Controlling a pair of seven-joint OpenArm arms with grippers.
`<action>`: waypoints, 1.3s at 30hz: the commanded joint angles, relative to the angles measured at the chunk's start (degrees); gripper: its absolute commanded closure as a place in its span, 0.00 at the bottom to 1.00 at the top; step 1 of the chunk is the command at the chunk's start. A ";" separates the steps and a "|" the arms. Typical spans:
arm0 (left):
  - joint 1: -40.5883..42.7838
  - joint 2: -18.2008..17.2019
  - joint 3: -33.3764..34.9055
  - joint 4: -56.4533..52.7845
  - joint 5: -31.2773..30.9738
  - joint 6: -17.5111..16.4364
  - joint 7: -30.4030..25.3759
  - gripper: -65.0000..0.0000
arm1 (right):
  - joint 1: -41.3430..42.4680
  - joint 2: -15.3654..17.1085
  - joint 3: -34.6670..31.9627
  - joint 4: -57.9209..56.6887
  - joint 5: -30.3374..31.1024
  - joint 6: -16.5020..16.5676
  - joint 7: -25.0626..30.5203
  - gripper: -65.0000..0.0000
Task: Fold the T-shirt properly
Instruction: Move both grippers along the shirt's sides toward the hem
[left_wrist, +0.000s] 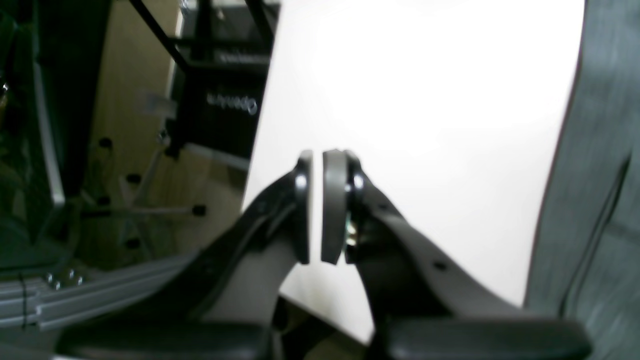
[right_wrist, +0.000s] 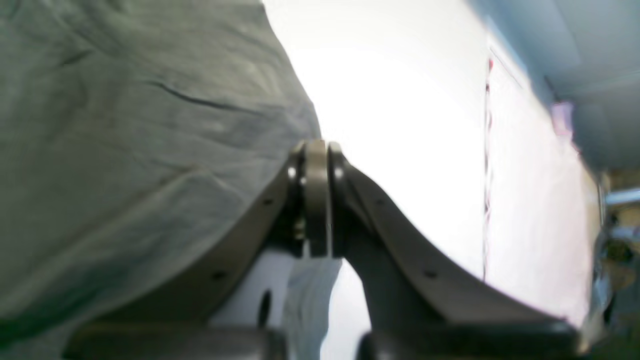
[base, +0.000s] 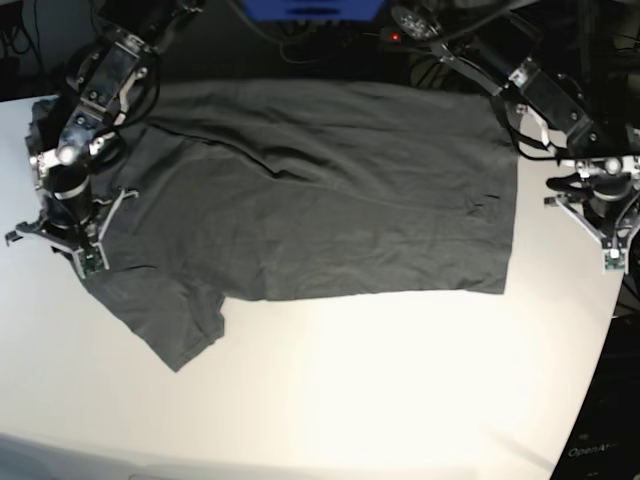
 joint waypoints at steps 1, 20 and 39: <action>-1.81 -0.67 0.12 0.51 -0.21 0.49 -0.95 0.94 | 2.10 -0.05 0.66 0.88 0.19 -0.86 -1.01 1.00; -9.55 -7.97 14.01 -25.16 -2.59 0.49 -1.22 0.94 | 12.39 -1.37 11.48 0.80 0.02 -0.86 -26.85 1.00; -7.53 -6.39 14.01 -23.22 -5.66 0.49 -0.60 0.94 | 9.93 5.05 5.41 0.71 0.02 -0.86 -26.59 0.99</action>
